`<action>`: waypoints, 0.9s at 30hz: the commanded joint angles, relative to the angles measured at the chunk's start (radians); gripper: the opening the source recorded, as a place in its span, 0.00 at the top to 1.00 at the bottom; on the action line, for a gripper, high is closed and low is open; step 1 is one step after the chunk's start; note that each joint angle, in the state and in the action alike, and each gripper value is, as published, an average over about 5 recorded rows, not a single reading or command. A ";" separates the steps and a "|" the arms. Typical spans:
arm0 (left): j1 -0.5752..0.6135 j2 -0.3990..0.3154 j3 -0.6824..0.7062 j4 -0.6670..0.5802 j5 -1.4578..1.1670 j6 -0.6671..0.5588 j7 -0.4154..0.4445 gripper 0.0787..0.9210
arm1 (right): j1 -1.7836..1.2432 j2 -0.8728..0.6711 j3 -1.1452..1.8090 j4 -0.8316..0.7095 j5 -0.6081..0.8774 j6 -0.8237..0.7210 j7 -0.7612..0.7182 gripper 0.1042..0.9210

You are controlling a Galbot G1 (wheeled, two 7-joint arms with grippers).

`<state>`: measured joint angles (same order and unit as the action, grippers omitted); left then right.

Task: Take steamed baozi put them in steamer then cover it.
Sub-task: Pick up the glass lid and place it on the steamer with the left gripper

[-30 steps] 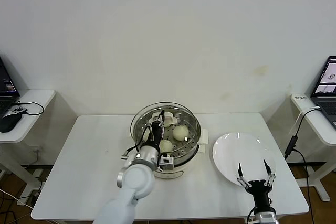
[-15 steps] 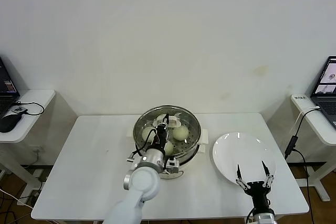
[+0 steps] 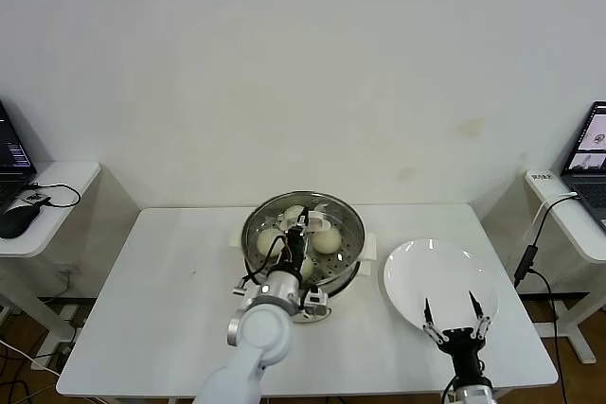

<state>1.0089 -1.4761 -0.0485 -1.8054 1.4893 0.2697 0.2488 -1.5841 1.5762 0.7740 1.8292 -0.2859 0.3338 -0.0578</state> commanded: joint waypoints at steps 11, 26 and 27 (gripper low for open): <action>0.007 -0.003 -0.010 0.002 0.028 -0.012 0.001 0.54 | 0.002 0.000 -0.007 -0.006 -0.001 0.000 -0.005 0.12; -0.008 -0.004 -0.004 0.016 0.045 -0.034 0.025 0.45 | -0.002 -0.001 -0.006 -0.002 0.002 0.004 -0.008 0.12; -0.009 -0.004 -0.004 0.016 0.046 -0.036 0.026 0.48 | -0.002 -0.001 -0.006 -0.002 0.002 0.004 -0.008 0.12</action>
<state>1.0030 -1.4791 -0.0527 -1.7901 1.5298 0.2404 0.2696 -1.5859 1.5757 0.7673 1.8260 -0.2848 0.3364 -0.0657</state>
